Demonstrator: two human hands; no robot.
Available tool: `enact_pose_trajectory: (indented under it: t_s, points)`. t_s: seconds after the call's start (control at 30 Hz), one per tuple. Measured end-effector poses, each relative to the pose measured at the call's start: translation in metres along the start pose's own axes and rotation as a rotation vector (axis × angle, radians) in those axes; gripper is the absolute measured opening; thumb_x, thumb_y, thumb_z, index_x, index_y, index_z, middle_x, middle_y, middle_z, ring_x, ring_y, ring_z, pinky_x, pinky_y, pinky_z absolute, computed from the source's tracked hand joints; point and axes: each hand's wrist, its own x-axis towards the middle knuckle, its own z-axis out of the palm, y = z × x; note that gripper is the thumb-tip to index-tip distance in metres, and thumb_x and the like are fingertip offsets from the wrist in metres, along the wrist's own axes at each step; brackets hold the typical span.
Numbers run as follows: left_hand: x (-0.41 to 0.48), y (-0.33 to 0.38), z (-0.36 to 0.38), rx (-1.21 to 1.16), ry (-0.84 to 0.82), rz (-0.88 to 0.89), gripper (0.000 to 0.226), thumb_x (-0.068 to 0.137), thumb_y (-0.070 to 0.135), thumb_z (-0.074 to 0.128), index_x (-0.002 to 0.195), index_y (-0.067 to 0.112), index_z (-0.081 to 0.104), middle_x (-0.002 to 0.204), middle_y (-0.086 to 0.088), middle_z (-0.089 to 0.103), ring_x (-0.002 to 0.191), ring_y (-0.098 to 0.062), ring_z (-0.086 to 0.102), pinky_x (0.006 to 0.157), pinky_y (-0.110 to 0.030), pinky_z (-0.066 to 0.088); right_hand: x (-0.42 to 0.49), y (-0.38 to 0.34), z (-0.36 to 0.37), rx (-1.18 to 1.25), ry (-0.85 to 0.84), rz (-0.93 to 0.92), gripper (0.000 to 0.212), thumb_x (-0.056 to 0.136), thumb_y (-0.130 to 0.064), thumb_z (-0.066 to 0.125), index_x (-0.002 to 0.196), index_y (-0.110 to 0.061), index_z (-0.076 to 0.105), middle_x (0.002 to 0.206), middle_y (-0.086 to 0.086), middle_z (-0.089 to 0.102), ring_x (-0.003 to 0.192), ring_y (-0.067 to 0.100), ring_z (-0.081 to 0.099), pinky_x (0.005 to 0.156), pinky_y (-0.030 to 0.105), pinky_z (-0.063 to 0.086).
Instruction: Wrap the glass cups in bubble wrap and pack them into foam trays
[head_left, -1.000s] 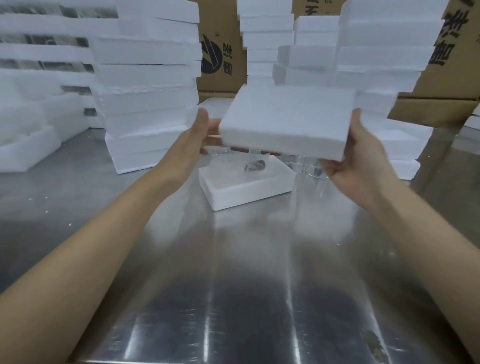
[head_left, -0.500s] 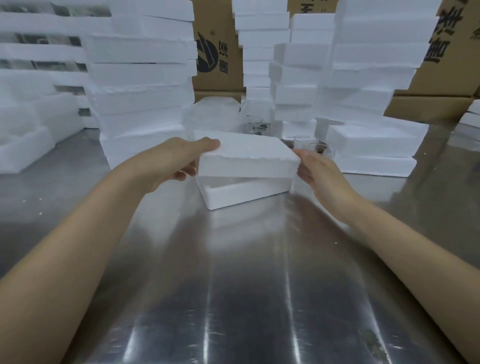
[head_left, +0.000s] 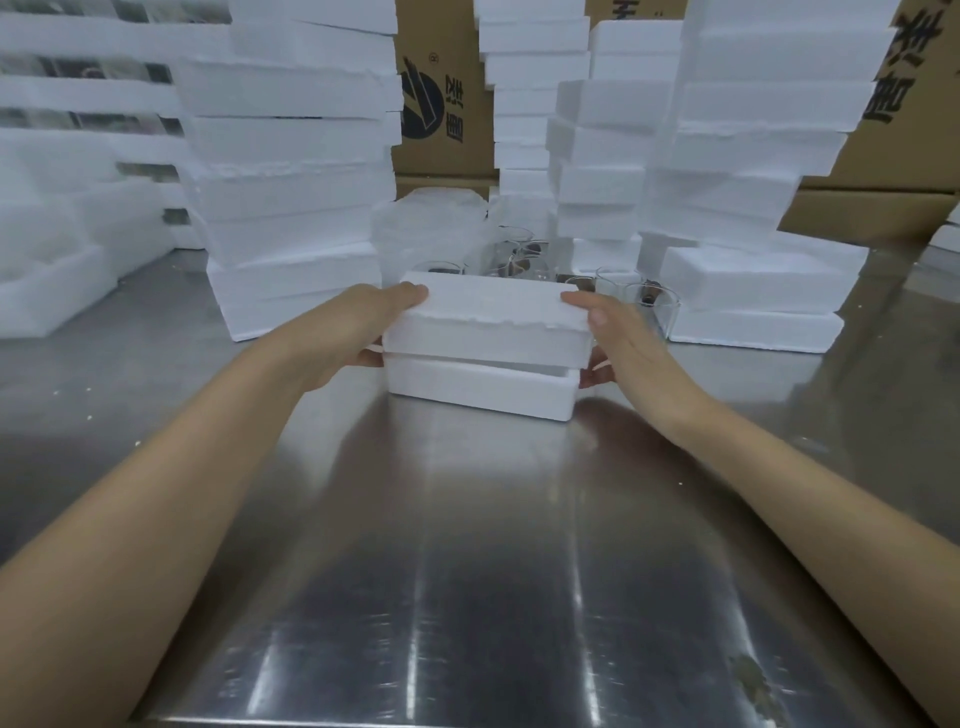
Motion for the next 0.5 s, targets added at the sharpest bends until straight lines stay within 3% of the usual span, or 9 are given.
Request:
enact_pose_trajectory:
  t_s: [0.07, 0.13, 0.23, 0.3, 0.5]
  points:
    - [0.0009, -0.0009, -0.0023, -0.005, -0.020, 0.011, 0.025, 0.096, 0.044, 0.049, 0.100, 0.027, 0.068, 0.093, 0.017, 0.074, 0.084, -0.001, 0.069, 0.073, -0.024, 0.052, -0.0002, 0.0038, -0.0042, -0.058, -0.059, -0.036, 0.025, 0.100, -0.046, 0.034, 0.119, -0.047, 0.049, 0.124, -0.013, 0.043, 0.099, -0.009, 0.053, 0.095, 0.020, 0.046]
    - [0.0016, -0.0019, -0.0040, -0.006, -0.040, 0.016, 0.025, 0.097, 0.043, 0.049, 0.101, 0.027, 0.067, 0.094, 0.018, 0.074, 0.084, 0.000, 0.069, 0.072, -0.023, 0.051, 0.0003, 0.0047, -0.0064, -0.049, -0.114, -0.026, 0.021, 0.095, -0.053, 0.039, 0.114, -0.053, 0.047, 0.119, -0.024, 0.044, 0.116, -0.005, 0.045, 0.107, 0.025, 0.035]
    - [0.0028, -0.0035, -0.0057, -0.016, -0.070, 0.009, 0.024, 0.096, 0.043, 0.050, 0.105, 0.028, 0.067, 0.097, 0.018, 0.073, 0.086, 0.000, 0.069, 0.073, -0.024, 0.051, -0.0015, 0.0020, -0.0036, 0.019, -0.186, -0.015, 0.030, 0.088, -0.050, 0.057, 0.114, -0.049, 0.042, 0.129, -0.026, 0.043, 0.126, -0.006, 0.040, 0.095, 0.010, 0.038]
    - [0.0033, -0.0041, -0.0072, -0.014, -0.074, -0.001, 0.025, 0.095, 0.044, 0.052, 0.106, 0.028, 0.067, 0.098, 0.017, 0.073, 0.088, -0.001, 0.069, 0.074, -0.025, 0.052, -0.0031, -0.0004, -0.0007, 0.014, -0.195, -0.013, 0.046, 0.078, -0.050, 0.065, 0.115, -0.049, 0.038, 0.130, -0.027, 0.040, 0.121, -0.011, 0.042, 0.083, 0.003, 0.041]
    - [0.0052, -0.0054, -0.0074, -0.001, -0.046, -0.019, 0.028, 0.091, 0.050, 0.054, 0.107, 0.031, 0.068, 0.099, 0.016, 0.073, 0.093, -0.005, 0.069, 0.082, -0.029, 0.054, -0.0030, -0.0025, -0.0053, 0.017, -0.151, -0.010, 0.055, 0.068, -0.049, 0.070, 0.114, -0.049, 0.040, 0.127, -0.028, 0.042, 0.113, -0.015, 0.047, 0.080, 0.005, 0.045]
